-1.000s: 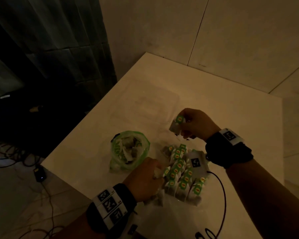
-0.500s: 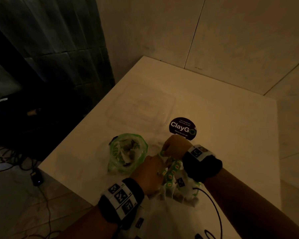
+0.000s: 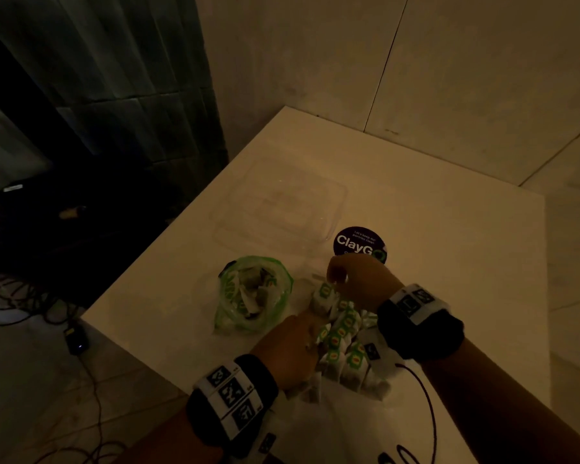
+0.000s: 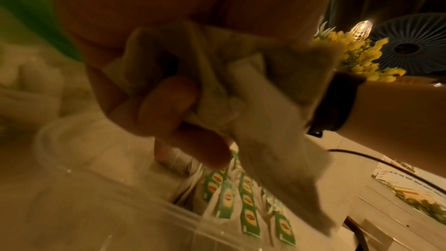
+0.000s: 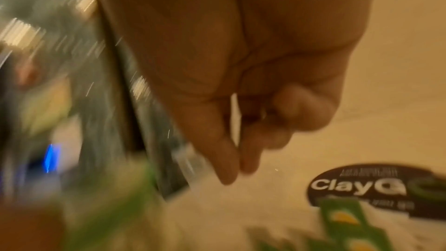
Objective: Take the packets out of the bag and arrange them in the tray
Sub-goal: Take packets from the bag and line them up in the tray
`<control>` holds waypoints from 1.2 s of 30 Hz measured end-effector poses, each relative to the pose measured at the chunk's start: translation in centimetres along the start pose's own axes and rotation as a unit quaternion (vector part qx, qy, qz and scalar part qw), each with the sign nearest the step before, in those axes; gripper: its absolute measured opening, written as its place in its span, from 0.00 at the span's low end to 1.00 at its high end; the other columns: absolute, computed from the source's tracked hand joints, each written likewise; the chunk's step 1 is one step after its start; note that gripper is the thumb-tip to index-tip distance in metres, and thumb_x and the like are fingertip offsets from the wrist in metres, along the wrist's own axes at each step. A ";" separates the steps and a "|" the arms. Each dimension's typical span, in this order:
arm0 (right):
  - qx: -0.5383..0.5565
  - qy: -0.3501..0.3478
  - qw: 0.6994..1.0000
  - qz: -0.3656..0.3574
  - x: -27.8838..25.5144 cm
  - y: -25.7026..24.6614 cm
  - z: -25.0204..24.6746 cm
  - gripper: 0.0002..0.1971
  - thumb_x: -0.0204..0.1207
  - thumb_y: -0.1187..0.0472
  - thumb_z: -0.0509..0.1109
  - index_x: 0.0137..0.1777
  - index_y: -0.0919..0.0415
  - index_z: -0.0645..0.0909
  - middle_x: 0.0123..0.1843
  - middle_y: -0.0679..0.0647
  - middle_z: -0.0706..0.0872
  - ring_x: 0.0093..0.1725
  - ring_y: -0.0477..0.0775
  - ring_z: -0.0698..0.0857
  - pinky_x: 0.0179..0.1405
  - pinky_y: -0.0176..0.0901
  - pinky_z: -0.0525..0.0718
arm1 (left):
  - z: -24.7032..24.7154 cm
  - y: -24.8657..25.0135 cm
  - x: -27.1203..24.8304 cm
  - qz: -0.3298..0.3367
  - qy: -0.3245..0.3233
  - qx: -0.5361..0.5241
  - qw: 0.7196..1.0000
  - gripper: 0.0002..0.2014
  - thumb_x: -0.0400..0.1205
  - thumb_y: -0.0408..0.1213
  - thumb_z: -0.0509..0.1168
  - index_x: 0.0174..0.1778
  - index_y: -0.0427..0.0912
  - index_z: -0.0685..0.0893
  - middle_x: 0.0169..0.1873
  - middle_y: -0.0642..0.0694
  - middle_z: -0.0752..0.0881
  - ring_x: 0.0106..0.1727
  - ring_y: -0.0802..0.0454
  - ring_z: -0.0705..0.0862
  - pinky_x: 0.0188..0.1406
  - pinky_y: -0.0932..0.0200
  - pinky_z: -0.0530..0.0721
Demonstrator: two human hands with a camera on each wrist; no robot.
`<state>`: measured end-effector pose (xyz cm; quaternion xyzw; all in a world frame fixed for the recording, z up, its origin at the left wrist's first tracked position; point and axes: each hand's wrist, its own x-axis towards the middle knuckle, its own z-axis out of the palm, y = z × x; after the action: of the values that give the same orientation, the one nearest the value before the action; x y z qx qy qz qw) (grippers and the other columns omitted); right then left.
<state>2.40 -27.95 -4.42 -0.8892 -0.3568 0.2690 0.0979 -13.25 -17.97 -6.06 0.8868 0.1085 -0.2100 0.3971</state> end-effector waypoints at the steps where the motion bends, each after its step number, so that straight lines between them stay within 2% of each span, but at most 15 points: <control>1: 0.011 -0.026 1.000 -0.013 -0.8 0.0 -0.1 0.11 0.76 0.68 0.65 0.55 0.57 0.83 0.54 0.53 0.83 0.50 0.53 0.80 0.53 0.44 0.79 | 0.2 -0.3 -0.3 -0.008 0.001 0.001 1.000 0.06 0.81 0.38 0.60 0.51 0.42 0.71 0.49 0.41 0.77 0.47 0.41 0.79 0.41 0.49 0.72; 3: -0.010 -0.089 0.995 -0.044 -2.1 -0.3 0.3 0.16 0.77 0.65 0.66 0.63 0.56 0.82 0.62 0.53 0.81 0.57 0.54 0.79 0.58 0.42 0.76 | 0.5 -1.0 -0.7 -0.011 0.005 0.013 1.000 0.07 0.81 0.38 0.59 0.52 0.43 0.70 0.47 0.44 0.75 0.44 0.44 0.77 0.39 0.53 0.70; 5: -0.045 -0.117 0.990 -0.070 -2.7 -0.5 1.5 0.20 0.76 0.64 0.68 0.68 0.55 0.79 0.67 0.53 0.78 0.65 0.55 0.77 0.63 0.42 0.73 | 0.6 -1.6 -1.1 -0.006 0.009 0.022 1.000 0.09 0.81 0.38 0.60 0.55 0.45 0.71 0.48 0.46 0.75 0.43 0.46 0.76 0.41 0.53 0.72; 7: -0.074 -0.118 0.986 -0.090 -2.6 -0.6 2.6 0.19 0.75 0.62 0.70 0.67 0.54 0.81 0.66 0.52 0.79 0.65 0.54 0.76 0.65 0.43 0.74 | 0.6 -2.2 -1.4 -0.005 0.009 0.017 1.000 0.09 0.81 0.37 0.60 0.56 0.46 0.71 0.50 0.46 0.76 0.44 0.46 0.79 0.45 0.49 0.77; 9: -0.076 -0.116 0.986 -0.095 -2.4 -0.7 3.3 0.13 0.73 0.62 0.69 0.57 0.55 0.86 0.58 0.53 0.84 0.58 0.54 0.81 0.60 0.45 0.80 | 0.6 -2.5 -1.8 -0.006 0.010 0.011 1.000 0.09 0.81 0.38 0.61 0.56 0.46 0.72 0.49 0.48 0.76 0.44 0.47 0.80 0.47 0.48 0.79; 11: -0.052 -0.109 0.989 -0.086 -2.1 -0.8 3.7 0.09 0.73 0.64 0.66 0.47 0.60 0.88 0.48 0.55 0.88 0.46 0.54 0.83 0.50 0.44 0.82 | 0.6 -2.7 -2.0 -0.009 0.014 -0.002 1.000 0.10 0.81 0.38 0.61 0.57 0.46 0.73 0.45 0.51 0.75 0.40 0.50 0.78 0.47 0.50 0.79; 15: 0.007 -0.056 0.998 -0.042 -1.0 -0.4 2.7 0.08 0.79 0.61 0.65 0.51 0.59 0.85 0.50 0.53 0.87 0.44 0.48 0.79 0.48 0.37 0.74 | 0.5 -3.1 -2.5 -0.013 0.034 -0.021 0.999 0.09 0.81 0.37 0.61 0.56 0.46 0.74 0.45 0.52 0.74 0.38 0.54 0.76 0.43 0.57 0.74; 18: 0.104 -0.045 0.993 0.017 0.4 -0.1 2.4 0.03 0.76 0.61 0.71 0.47 0.58 0.86 0.44 0.49 0.86 0.38 0.44 0.81 0.41 0.31 0.74 | 0.4 -3.3 -2.8 -0.013 0.032 -0.037 0.999 0.09 0.81 0.37 0.61 0.56 0.46 0.73 0.39 0.55 0.72 0.34 0.58 0.75 0.42 0.58 0.75; 20: 0.118 -0.061 0.990 0.046 1.2 -0.4 2.8 0.03 0.75 0.62 0.73 0.47 0.59 0.86 0.43 0.50 0.85 0.35 0.43 0.81 0.39 0.33 0.76 | 0.2 -3.3 -3.0 -0.012 0.029 -0.037 0.999 0.09 0.81 0.38 0.62 0.56 0.46 0.73 0.41 0.55 0.72 0.36 0.54 0.76 0.43 0.56 0.76; 25: -0.015 -0.034 0.997 0.065 2.4 -0.4 3.3 0.08 0.76 0.63 0.70 0.52 0.62 0.87 0.55 0.56 0.87 0.55 0.56 0.85 0.55 0.44 0.83 | 0.1 -3.2 -3.0 -0.008 0.020 -0.055 0.998 0.08 0.80 0.38 0.63 0.54 0.44 0.74 0.39 0.55 0.73 0.34 0.58 0.74 0.38 0.58 0.73; 28: -0.093 -0.016 0.994 0.061 2.3 -0.8 3.5 0.09 0.78 0.63 0.67 0.54 0.63 0.85 0.56 0.57 0.85 0.57 0.59 0.83 0.56 0.47 0.82 | -0.2 -3.2 -2.8 -0.014 0.002 -0.115 0.993 0.05 0.78 0.38 0.65 0.46 0.44 0.77 0.42 0.43 0.83 0.35 0.53 0.80 0.39 0.52 0.81; 29: -0.103 -0.011 0.993 0.061 2.3 -0.9 3.5 0.08 0.78 0.63 0.66 0.53 0.63 0.83 0.57 0.58 0.84 0.58 0.59 0.83 0.56 0.47 0.82 | -0.3 -3.2 -2.7 -0.020 -0.001 -0.137 0.990 0.03 0.77 0.38 0.65 0.45 0.45 0.78 0.43 0.40 0.85 0.35 0.52 0.81 0.39 0.53 0.82; 31: -0.101 -0.008 0.993 0.063 2.0 -1.1 3.3 0.08 0.78 0.64 0.65 0.53 0.63 0.82 0.56 0.58 0.83 0.57 0.59 0.82 0.56 0.47 0.81 | -0.5 -3.1 -2.8 -0.033 0.006 -0.177 0.984 0.02 0.78 0.37 0.66 0.41 0.48 0.79 0.41 0.42 0.85 0.32 0.56 0.82 0.34 0.59 0.80; 33: -0.063 0.008 0.995 0.072 1.7 -0.7 2.7 0.07 0.78 0.64 0.64 0.53 0.62 0.80 0.54 0.57 0.83 0.55 0.58 0.82 0.56 0.47 0.82 | -0.7 -2.9 -2.7 -0.045 0.026 -0.244 0.968 0.05 0.78 0.34 0.67 0.39 0.47 0.80 0.36 0.45 0.83 0.25 0.62 0.79 0.27 0.64 0.78; 36: 0.064 0.082 0.991 0.079 0.1 0.2 0.9 0.06 0.77 0.60 0.69 0.51 0.61 0.83 0.49 0.54 0.86 0.50 0.54 0.83 0.55 0.47 0.81 | -1.4 -2.4 -2.8 -0.059 0.067 -0.364 0.927 0.05 0.78 0.29 0.67 0.37 0.41 0.82 0.37 0.37 0.83 0.19 0.61 0.74 0.20 0.67 0.72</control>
<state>2.05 -28.07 -5.27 -0.9255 -0.2581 0.2248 0.1620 -16.18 -15.43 -5.55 0.6851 0.2560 -0.1194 0.6714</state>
